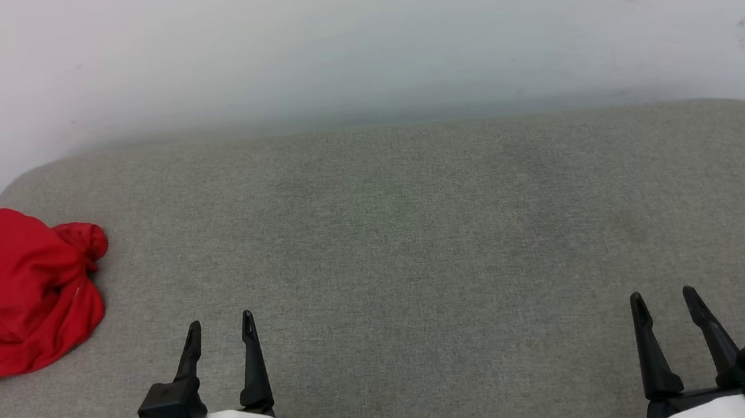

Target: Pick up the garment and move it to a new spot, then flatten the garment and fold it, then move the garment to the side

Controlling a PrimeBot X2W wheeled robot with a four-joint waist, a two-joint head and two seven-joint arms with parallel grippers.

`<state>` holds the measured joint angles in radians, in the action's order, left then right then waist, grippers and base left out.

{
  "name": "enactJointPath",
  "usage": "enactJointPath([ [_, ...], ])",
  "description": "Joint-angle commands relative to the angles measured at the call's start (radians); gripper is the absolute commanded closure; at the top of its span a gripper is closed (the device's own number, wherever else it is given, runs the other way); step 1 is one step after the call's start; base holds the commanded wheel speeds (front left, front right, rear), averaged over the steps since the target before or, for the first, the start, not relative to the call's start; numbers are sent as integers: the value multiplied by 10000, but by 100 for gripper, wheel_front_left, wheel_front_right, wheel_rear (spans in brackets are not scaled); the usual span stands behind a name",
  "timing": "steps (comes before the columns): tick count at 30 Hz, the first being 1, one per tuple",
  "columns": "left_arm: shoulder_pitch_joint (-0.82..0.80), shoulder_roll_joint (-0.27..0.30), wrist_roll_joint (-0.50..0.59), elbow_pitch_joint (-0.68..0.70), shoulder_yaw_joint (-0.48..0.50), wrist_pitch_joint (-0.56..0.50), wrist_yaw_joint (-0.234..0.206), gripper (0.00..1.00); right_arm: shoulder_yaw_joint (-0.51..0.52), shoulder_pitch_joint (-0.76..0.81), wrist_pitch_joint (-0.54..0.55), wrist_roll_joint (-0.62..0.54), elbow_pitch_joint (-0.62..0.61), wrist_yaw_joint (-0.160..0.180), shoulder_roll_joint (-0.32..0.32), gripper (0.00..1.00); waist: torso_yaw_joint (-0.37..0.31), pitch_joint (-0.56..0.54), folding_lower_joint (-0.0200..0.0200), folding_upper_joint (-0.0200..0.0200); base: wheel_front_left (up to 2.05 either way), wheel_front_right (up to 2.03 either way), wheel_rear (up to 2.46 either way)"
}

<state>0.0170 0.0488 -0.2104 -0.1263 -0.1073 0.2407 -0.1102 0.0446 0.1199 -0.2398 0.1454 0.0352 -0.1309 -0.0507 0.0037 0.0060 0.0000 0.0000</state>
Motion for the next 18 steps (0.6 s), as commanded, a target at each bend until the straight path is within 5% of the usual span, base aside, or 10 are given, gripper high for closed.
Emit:
enactJointPath([
  [1,77,23,172,22,-18,62,-47,0,-20,63,-75,-165,-64,3,7,0,3,0,0,0,0,0,0],
  [18,198,23,357,-170,-33,260,-76,0,8,270,-257,-244,68,3,11,0,43,-29,0,0,0,0,0],
])
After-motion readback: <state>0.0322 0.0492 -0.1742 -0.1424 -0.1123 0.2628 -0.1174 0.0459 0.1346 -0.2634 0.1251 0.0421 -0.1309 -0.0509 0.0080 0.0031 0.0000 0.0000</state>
